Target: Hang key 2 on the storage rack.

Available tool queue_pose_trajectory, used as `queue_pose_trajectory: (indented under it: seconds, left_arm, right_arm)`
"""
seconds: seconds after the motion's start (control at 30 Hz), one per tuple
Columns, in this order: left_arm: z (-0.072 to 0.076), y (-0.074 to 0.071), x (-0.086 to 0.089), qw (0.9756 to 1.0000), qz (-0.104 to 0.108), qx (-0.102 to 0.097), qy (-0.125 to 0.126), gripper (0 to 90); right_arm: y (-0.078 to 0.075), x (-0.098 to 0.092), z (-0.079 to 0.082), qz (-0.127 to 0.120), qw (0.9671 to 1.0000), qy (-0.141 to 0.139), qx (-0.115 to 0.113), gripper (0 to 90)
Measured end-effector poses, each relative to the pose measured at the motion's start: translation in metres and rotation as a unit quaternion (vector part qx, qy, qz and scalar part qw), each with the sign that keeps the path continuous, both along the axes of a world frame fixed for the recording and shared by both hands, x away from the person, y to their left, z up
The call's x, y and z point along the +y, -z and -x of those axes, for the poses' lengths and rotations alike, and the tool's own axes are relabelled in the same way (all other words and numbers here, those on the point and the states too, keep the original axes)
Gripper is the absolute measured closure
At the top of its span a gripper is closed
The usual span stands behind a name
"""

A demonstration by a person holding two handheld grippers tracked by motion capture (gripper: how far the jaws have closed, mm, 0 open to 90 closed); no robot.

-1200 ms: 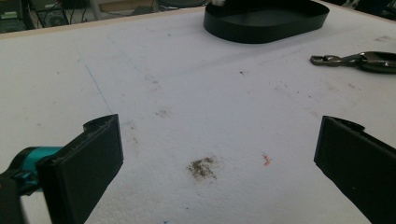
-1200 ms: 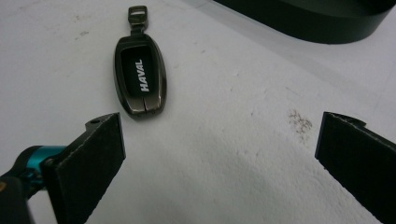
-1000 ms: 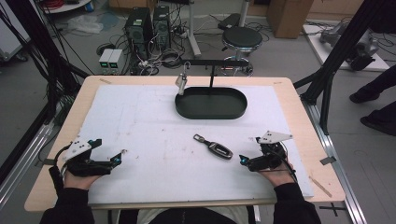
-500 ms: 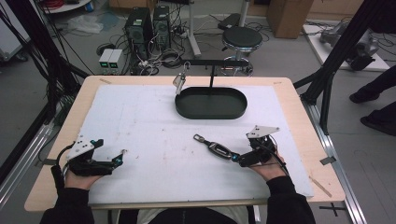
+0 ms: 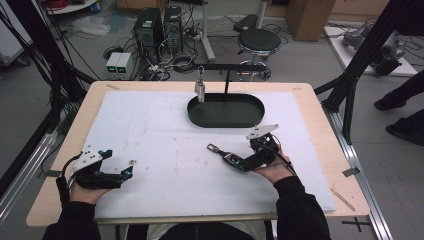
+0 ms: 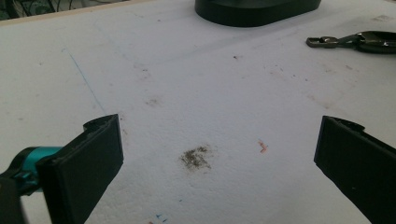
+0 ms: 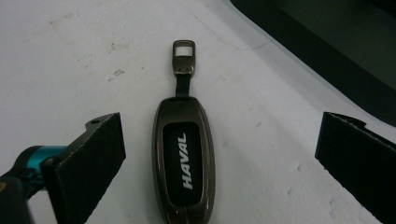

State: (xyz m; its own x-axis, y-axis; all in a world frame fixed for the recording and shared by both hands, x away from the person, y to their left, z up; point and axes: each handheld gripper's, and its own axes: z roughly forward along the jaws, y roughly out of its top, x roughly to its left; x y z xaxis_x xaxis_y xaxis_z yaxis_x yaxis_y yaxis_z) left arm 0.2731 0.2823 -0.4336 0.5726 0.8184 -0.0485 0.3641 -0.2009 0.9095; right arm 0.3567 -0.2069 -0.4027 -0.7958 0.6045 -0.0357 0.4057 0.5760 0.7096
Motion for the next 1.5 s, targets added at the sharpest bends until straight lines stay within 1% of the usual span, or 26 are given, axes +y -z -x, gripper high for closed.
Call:
queue_pose_trajectory:
  seconds: [0.17,0.2,0.3,0.5,0.6,0.7,0.73,0.77,0.8,0.83,0.87,0.93,0.97,1.03,1.07,1.13,1.2,1.23,1.27,1.3,1.4,1.43,1.47,1.5]
  left_arm:
    - [0.0,0.0,0.0,1.0,0.001,0.0,0.0,1.7]
    - [0.0,0.0,0.0,1.0,0.001,0.0,0.0,1.7]
    - [0.0,0.0,0.0,1.0,-0.001,0.0,0.002,1.7]
    - [0.001,0.0,0.0,1.0,-0.003,-0.001,0.002,1.7]
    - [0.001,0.0,0.0,1.0,0.0,-0.003,0.0,1.7]
    - [0.0,0.0,0.0,1.0,0.0,-0.001,0.001,1.7]
    - [0.0,0.0,0.0,1.0,0.0,-0.001,0.001,1.7]
    - [0.0,0.0,0.0,1.0,-0.001,-0.001,0.002,1.7]
    - [0.0,0.0,0.0,1.0,-0.001,-0.001,0.002,1.7]
    - [0.0,0.0,0.0,1.0,0.0,-0.001,0.001,1.7]
    - [0.0,0.0,0.0,1.0,0.0,-0.001,0.002,1.7]
    - [0.0,0.0,0.0,1.0,0.0,-0.001,0.002,1.7]
    - [0.0,0.0,0.0,1.0,-0.001,-0.001,0.003,1.7]
    - [-0.001,0.001,0.0,1.0,-0.002,-0.001,0.003,1.7]
    - [-0.001,0.001,0.0,1.0,-0.003,0.0,0.003,1.7]
    - [-0.001,0.001,0.0,1.0,-0.004,0.0,0.004,1.7]
    - [-0.001,0.001,0.0,1.0,-0.002,-0.001,0.003,1.7]
    - [-0.001,0.001,0.0,1.0,-0.002,0.0,0.003,1.7]
    - [-0.001,0.001,0.0,1.0,-0.003,0.0,0.003,1.7]
    - [-0.001,0.001,0.0,1.0,-0.003,0.0,0.003,1.7]
    - [-0.001,0.001,0.0,1.0,0.0,0.0,0.005,1.7]
    - [-0.001,0.0,0.0,1.0,0.001,0.0,0.008,1.7]
    - [0.0,0.0,0.0,1.0,0.004,-0.001,0.009,1.7]
    - [0.0,0.0,0.0,0.9999,0.003,-0.002,0.01,1.7]
  right_arm:
    - [0.002,0.016,-0.008,0.017,0.9998,-0.013,0.003,0.8]
    - [0.004,0.02,-0.009,0.019,0.9997,-0.015,0.006,0.8]
    - [0.009,0.029,-0.014,0.035,0.9991,-0.02,0.014,0.8]
    - [0.014,0.045,-0.019,0.043,0.9983,-0.028,0.026,0.8]
    - [0.015,0.052,-0.021,0.037,0.9978,-0.033,0.044,0.8]
    - [0.016,0.056,-0.024,0.032,0.9973,-0.034,0.056,0.8]
    - [0.017,0.057,-0.025,0.034,0.9971,-0.035,0.059,0.8]
    - [0.017,0.059,-0.026,0.037,0.9964,-0.031,0.07,1.5]
    - [0.017,0.059,-0.026,0.037,0.9964,-0.031,0.07,1.5]
    - [0.019,0.06,-0.029,0.037,0.995,-0.042,0.082,5.3]
    - [0.021,0.061,-0.03,0.04,0.9944,-0.041,0.089,5.3]
    - [0.024,0.063,-0.031,0.053,0.9938,-0.035,0.091,6.9]
    - [0.025,0.064,-0.032,0.064,0.9937,-0.03,0.087,9.1]
    - [0.026,0.066,-0.033,0.086,0.9934,-0.007,0.076,19.2]
    - [0.026,0.066,-0.034,0.088,0.9931,0.0,0.077,21.3]
    - [0.026,0.067,-0.034,0.084,0.9931,0.001,0.082,32.5]
    - [0.024,0.069,-0.033,0.086,0.9935,-0.003,0.075,43.0]
    - [0.024,0.069,-0.032,0.085,0.9937,-0.006,0.073,50.2]
    - [0.023,0.07,-0.032,0.086,0.9934,-0.01,0.076,55.2]
    - [0.023,0.071,-0.032,0.087,0.9927,-0.011,0.082,58.7]
    - [0.022,0.072,-0.034,0.081,0.9918,-0.003,0.099,64.3]
    - [0.022,0.071,-0.035,0.079,0.992,-0.002,0.098,66.8]
    - [0.022,0.07,-0.035,0.077,0.9919,0.003,0.101,71.8]
    - [0.022,0.069,-0.036,0.069,0.992,0.006,0.106,79.3]
